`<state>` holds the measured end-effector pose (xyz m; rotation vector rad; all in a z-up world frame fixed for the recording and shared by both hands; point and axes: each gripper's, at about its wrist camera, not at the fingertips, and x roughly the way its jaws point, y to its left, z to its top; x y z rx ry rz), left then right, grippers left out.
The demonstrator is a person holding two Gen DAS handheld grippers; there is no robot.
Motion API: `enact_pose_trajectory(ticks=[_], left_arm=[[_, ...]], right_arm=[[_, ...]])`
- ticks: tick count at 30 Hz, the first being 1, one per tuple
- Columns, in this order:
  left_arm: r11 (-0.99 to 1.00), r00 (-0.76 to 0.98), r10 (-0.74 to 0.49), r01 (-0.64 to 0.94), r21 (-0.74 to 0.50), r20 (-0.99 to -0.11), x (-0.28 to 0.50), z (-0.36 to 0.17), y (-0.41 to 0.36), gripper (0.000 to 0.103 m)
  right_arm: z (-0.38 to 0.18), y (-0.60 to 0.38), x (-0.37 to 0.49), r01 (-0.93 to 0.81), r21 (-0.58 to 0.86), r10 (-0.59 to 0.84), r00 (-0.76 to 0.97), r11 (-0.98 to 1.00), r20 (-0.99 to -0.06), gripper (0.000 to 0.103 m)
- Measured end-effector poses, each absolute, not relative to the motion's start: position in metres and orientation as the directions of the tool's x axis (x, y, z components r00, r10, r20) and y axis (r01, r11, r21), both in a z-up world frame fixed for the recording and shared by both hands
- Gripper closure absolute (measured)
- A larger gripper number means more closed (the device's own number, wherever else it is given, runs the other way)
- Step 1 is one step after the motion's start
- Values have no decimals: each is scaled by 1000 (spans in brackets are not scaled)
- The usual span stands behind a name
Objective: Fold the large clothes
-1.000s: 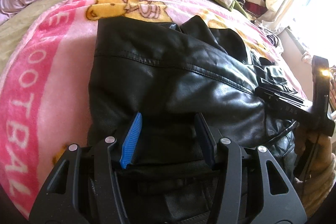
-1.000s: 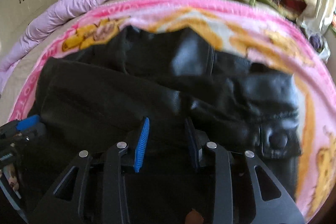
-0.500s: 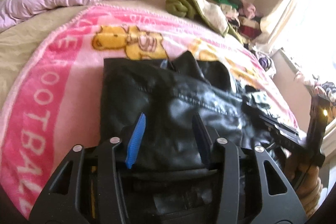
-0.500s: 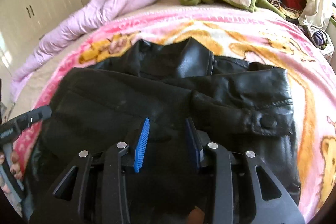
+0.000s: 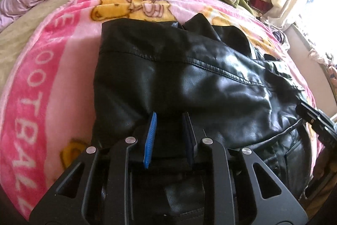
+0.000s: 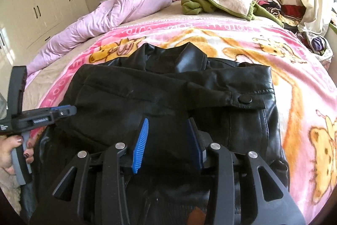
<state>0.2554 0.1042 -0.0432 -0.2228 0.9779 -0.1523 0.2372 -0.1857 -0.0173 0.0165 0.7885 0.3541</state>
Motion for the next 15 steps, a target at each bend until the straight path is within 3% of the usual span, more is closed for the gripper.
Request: enact_pose_trajectory(ticks=[8, 12, 15], left_arm=[[966, 553, -231, 30, -258, -801, 252, -45, 105, 86], [967, 554, -228, 34, -252, -801, 251, -44, 104, 86], [970, 556, -219, 37, -240, -802, 251, -43, 102, 86]], right_arm=[[-21, -180, 234, -303, 158, 321, 620, 940, -716, 51], [-47, -186, 246, -251, 175, 287, 536, 952, -794, 51], [-56, -189, 248, -234, 214, 308, 523, 948, -795, 51]])
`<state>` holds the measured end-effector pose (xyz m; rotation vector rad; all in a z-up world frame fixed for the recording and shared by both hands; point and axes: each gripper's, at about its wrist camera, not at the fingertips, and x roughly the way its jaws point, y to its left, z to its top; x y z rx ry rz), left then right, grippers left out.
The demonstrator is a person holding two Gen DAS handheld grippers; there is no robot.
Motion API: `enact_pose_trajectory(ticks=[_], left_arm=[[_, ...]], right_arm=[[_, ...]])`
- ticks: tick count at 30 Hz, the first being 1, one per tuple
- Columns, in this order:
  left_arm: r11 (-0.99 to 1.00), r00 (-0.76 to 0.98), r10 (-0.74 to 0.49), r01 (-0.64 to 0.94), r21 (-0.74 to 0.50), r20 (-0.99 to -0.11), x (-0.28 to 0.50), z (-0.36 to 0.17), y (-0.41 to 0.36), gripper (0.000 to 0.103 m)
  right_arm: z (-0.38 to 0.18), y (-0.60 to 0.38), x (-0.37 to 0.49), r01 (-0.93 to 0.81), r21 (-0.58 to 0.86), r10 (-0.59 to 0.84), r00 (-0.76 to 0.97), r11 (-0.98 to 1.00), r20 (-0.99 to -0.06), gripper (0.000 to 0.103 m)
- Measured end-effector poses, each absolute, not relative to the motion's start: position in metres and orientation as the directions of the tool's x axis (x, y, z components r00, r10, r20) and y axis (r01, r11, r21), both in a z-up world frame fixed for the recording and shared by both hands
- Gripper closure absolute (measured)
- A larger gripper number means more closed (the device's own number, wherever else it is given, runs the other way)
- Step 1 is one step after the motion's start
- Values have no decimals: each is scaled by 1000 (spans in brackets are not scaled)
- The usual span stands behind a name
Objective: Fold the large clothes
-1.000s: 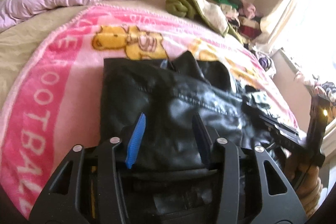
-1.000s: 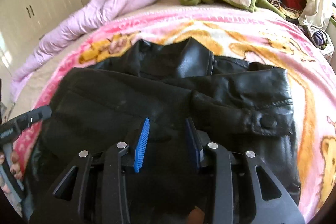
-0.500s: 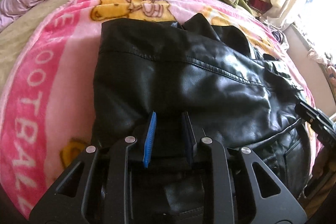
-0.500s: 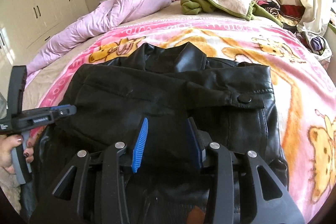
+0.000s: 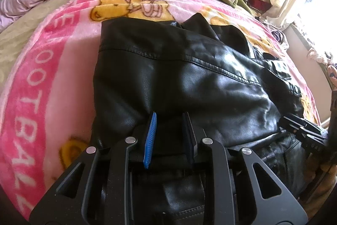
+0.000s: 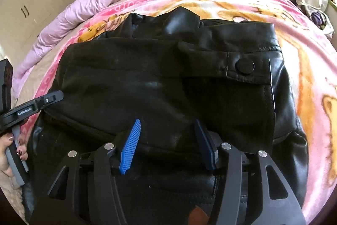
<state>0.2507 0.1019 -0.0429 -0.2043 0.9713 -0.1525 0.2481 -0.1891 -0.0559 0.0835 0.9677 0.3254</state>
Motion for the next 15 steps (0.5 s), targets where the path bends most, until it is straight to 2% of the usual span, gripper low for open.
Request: enact_pose_trajectory(ticks=[4, 11, 13, 14, 15], left_arm=[[971, 558, -218, 38, -237, -801, 250, -41, 101, 86], [969, 568, -222, 39, -243, -793, 245, -31, 100, 84], [965, 571, -236, 42, -259, -787, 243, -27, 101, 74], [963, 573, -242, 44, -265, -783, 241, -25, 101, 64], [962, 575, -244, 43, -269, -781, 239, -22, 100, 48]], right_arm=[[-47, -189, 240, -239, 218, 317, 556, 946, -768, 50], [-25, -201, 223, -243, 249, 347, 604, 937, -718, 28], [-21, -205, 219, -237, 249, 344, 618, 939, -707, 22], [-19, -207, 218, -233, 249, 341, 623, 940, -704, 18], [-18, -209, 216, -231, 249, 340, 627, 941, -701, 15]])
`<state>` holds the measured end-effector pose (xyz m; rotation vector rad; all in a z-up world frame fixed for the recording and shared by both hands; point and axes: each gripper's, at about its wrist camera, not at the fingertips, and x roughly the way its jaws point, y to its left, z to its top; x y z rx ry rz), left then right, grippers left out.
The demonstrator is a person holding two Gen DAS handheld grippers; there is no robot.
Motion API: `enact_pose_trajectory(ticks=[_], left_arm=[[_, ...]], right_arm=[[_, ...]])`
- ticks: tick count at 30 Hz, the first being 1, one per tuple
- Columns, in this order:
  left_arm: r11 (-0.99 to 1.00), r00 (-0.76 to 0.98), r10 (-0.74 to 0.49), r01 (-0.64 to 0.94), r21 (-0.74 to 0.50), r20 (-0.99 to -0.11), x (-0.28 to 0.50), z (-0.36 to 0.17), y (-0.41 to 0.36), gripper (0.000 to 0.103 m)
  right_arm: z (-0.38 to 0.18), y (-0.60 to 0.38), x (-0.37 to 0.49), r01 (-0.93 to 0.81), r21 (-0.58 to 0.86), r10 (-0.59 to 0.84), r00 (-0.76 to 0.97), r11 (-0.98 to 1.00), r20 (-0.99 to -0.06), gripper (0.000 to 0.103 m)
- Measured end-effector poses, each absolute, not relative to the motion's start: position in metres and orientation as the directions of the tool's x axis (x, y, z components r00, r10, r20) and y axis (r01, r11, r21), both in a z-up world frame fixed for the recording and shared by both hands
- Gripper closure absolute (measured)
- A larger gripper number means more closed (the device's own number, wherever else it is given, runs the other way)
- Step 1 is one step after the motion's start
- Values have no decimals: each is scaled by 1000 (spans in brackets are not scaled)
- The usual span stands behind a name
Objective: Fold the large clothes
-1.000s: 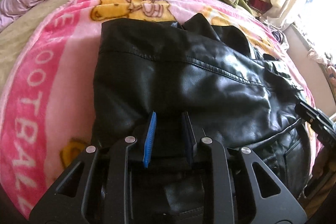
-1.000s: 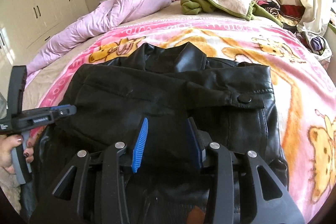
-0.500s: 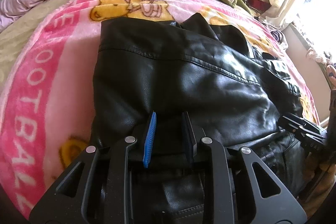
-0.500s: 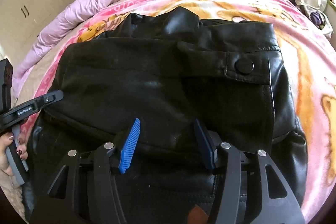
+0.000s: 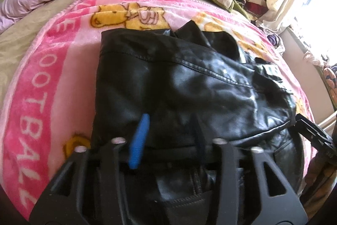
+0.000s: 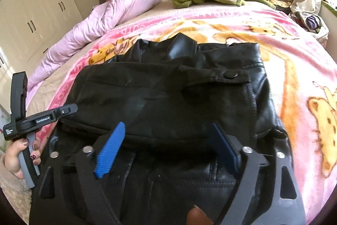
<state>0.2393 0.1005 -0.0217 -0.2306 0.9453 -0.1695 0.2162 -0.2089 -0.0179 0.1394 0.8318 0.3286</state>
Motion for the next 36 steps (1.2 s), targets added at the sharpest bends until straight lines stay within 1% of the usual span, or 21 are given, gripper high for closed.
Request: enact_pose_trajectory(ticks=[2, 4, 6, 8, 13, 24, 30, 34, 36], left_arm=[[962, 576, -248, 49, -270, -779, 236, -18, 99, 35], [962, 583, -244, 46, -268, -775, 232, -13, 99, 28], [961, 596, -241, 39, -272, -766, 227, -6, 100, 15], [960, 603, -244, 37, -279, -759, 222, -1, 101, 9], [967, 626, -215, 27, -255, -750, 207, 14, 98, 9], [971, 679, -206, 54, -232, -705, 158, 50, 94, 9], [985, 679, -153, 47, -166, -718, 125, 51, 97, 9], [986, 672, -149, 44, -161, -725, 106, 47, 102, 9], [985, 683, -149, 38, -170, -715, 95, 47, 105, 9]], right_arm=[[-14, -213, 211, -224, 242, 330, 640, 944, -694, 12], [-10, -215, 207, -219, 227, 315, 651, 949, -690, 9], [-7, -216, 203, -215, 207, 299, 664, 954, -686, 7], [-2, -218, 198, -217, 190, 288, 676, 958, -678, 6], [8, -217, 186, -233, 161, 280, 697, 959, -660, 5], [33, -227, 151, -287, 155, 320, 720, 945, -615, 5], [44, -242, 129, -307, 156, 337, 733, 939, -590, 5], [46, -252, 115, -313, 154, 341, 737, 937, -583, 5], [45, -255, 109, -314, 153, 342, 736, 937, -584, 5]])
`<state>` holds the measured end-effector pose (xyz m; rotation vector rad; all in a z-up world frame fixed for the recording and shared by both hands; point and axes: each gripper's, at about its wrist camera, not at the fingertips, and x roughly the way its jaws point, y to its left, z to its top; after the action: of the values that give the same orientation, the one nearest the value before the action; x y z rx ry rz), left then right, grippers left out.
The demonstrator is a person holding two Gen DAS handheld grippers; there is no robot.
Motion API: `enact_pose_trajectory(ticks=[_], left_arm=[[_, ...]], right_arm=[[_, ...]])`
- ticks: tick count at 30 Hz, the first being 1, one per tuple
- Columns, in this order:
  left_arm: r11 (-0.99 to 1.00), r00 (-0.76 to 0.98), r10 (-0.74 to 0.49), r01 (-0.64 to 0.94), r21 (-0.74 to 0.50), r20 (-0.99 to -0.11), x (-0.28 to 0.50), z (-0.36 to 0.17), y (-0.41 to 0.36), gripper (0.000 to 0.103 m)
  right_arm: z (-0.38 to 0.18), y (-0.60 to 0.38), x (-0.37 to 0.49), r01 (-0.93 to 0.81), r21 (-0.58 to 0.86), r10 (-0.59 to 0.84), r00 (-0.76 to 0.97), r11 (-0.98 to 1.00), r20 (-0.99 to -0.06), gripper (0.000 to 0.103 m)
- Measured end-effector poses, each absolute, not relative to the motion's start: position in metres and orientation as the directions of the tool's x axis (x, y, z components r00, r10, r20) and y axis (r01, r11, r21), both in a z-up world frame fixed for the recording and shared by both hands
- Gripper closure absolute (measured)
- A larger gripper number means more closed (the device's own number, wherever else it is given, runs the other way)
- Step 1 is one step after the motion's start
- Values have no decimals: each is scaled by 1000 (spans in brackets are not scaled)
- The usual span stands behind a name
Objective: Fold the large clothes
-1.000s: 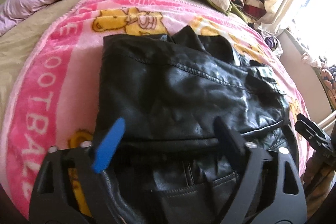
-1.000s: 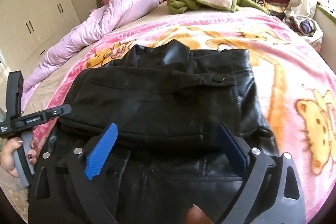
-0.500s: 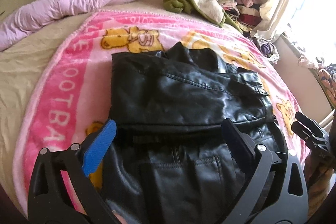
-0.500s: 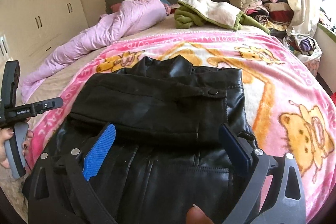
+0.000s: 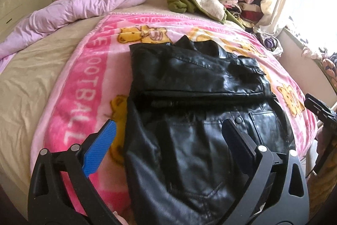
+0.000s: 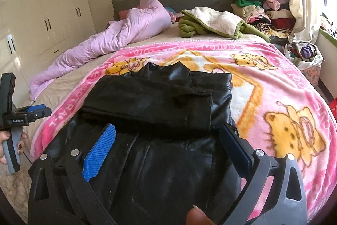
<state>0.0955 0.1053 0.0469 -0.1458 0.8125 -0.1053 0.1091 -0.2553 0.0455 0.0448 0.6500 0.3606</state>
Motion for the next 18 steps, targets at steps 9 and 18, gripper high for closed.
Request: enact_pose_trajectory(ticks=[9, 18], left_arm=[[980, 625, -163, 12, -199, -764, 66, 30, 129, 9], [964, 531, -242, 35, -265, -812, 45, -2, 139, 9]], right_arm=[[35, -267, 87, -334, 162, 361, 709, 928, -606, 5], [19, -279, 67, -345, 142, 350, 674, 928, -650, 5]])
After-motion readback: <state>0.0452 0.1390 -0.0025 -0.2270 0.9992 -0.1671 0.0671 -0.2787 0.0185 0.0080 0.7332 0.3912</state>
